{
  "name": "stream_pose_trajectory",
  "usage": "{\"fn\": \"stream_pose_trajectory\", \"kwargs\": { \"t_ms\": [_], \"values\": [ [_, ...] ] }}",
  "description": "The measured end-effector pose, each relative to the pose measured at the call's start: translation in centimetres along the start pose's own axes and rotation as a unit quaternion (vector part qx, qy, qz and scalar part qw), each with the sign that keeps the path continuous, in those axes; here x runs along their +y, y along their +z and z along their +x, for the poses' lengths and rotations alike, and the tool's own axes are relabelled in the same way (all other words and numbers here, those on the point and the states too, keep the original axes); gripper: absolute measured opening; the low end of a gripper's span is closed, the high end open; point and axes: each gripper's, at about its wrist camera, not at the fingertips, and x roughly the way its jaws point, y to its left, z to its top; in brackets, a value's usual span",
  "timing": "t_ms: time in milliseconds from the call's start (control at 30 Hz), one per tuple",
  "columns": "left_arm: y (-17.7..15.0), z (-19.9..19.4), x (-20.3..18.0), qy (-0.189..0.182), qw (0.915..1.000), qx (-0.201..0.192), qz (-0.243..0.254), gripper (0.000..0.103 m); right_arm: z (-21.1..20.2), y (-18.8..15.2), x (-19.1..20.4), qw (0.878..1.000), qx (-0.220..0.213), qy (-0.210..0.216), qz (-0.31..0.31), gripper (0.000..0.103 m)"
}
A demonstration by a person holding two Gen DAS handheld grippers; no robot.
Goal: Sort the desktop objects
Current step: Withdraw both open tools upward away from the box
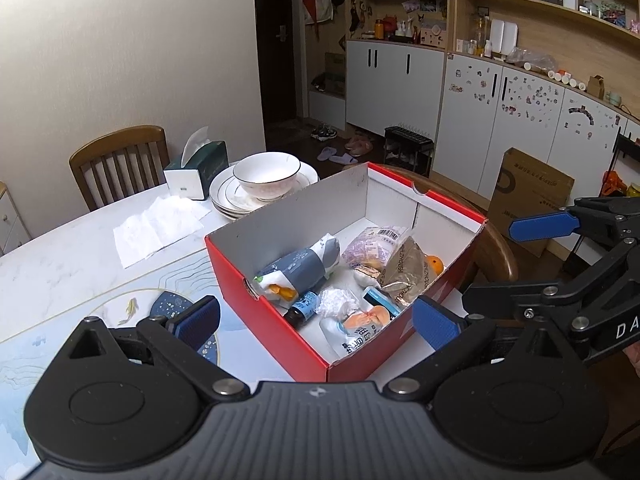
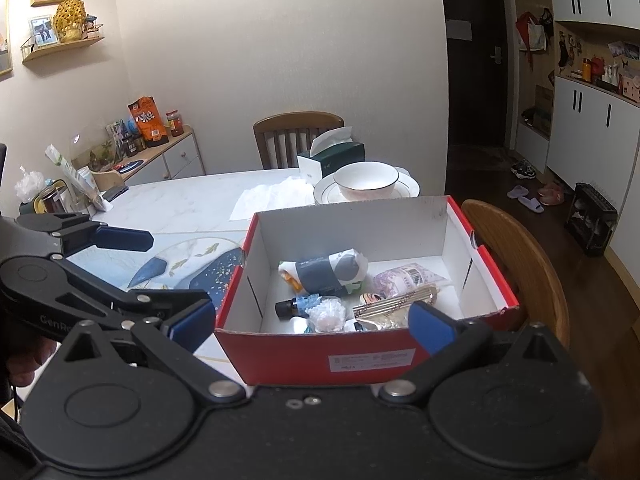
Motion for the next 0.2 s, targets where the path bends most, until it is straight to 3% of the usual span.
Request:
{"fn": "stream_pose_trajectory", "kwargs": {
  "t_ms": [200],
  "values": [
    [-0.33, -0.07, 0.78, 0.009, 0.9999, -0.002, -0.007, 0.103, 0.13, 0.03, 0.33, 1.0, 0.0, -0.005, 0.004, 0.103]
  ]
}}
